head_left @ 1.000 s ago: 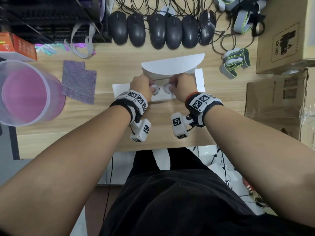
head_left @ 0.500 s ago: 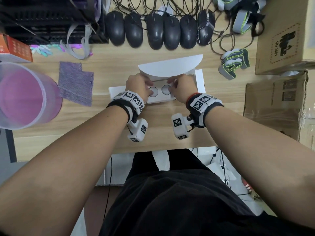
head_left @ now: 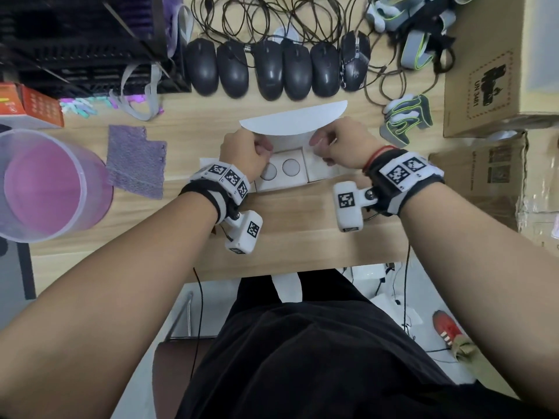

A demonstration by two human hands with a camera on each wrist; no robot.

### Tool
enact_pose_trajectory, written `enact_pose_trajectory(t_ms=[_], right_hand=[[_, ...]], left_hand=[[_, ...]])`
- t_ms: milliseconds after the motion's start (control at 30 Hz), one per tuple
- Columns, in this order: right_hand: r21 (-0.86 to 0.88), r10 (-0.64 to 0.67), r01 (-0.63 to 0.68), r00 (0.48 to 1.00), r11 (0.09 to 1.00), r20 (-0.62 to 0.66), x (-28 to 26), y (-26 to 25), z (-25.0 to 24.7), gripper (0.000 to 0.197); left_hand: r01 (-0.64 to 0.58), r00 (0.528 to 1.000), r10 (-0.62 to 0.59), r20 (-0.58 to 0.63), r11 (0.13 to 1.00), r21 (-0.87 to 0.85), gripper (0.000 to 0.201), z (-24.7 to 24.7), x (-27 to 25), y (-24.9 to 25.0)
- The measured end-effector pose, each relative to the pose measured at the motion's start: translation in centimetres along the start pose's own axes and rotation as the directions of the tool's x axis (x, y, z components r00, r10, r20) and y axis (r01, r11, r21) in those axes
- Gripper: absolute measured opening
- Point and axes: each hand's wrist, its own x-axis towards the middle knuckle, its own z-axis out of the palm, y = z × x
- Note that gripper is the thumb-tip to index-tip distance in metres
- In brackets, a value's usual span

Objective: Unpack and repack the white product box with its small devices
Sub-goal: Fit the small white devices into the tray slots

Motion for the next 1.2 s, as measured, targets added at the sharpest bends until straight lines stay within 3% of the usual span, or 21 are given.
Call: enact_pose_trajectory(t_ms=[100,133,233,333,433,567,700,900,1200], right_hand=[[0.119,0.032,-0.054,0.983,0.991,0.178,-1.3,0.7,-3.5,0.021],[0.165,0.038,-0.068,0.983,0.984,0.179,-1.7,1.0,-4.5,0.021],[0.252,0.11,-0.091,0.992,0.963,-0.062,-1.7,3.1,-7.2,0.018],[0.067,0.225,-0.215,0.9,0.974,-0.374,0.3,6.5,-7.6,0.016],[-0.123,0.319,-0.402,0.849,0.907,-0.421,1.3,9.3,-6.1,0.05],[-0.095,0.378,-0.452,0.829,0.887,-0.411,2.2,11.0,-4.8,0.067],[-0.061,0.294,-0.359,0.839,0.931,-0.458,2.6,11.5,-4.8,0.051],[0.024,0.381,-0.415,0.808,0.91,-0.449,2.0,11.6,-3.4,0.046],[-0.013,0.373,-0.41,0.843,0.912,-0.388,-0.9,12.4,-1.8,0.026]], left_hand=[[-0.038,0.999,0.038,0.034,0.999,0.005,0.026,0.2,-0.2,1.0],[-0.048,0.997,0.046,0.063,0.999,0.02,0.023,0.5,-0.3,1.2],[-0.049,0.99,0.047,0.137,0.999,0.018,0.011,1.9,-0.4,1.8],[-0.065,0.982,0.061,0.178,0.998,0.015,0.004,3.3,-0.7,2.5],[-0.087,0.977,0.082,0.198,0.996,0.015,0.01,4.5,-1.1,3.4],[-0.067,0.975,0.059,0.215,0.997,0.031,0.011,5.2,-1.1,4.1],[-0.06,0.976,0.048,0.212,0.997,0.048,0.01,5.4,-1.1,4.0],[-0.055,0.97,0.036,0.241,0.996,0.074,0.009,5.6,-1.4,3.9],[-0.109,0.957,0.085,0.278,0.992,0.071,0.011,5.5,-2.4,4.5]])
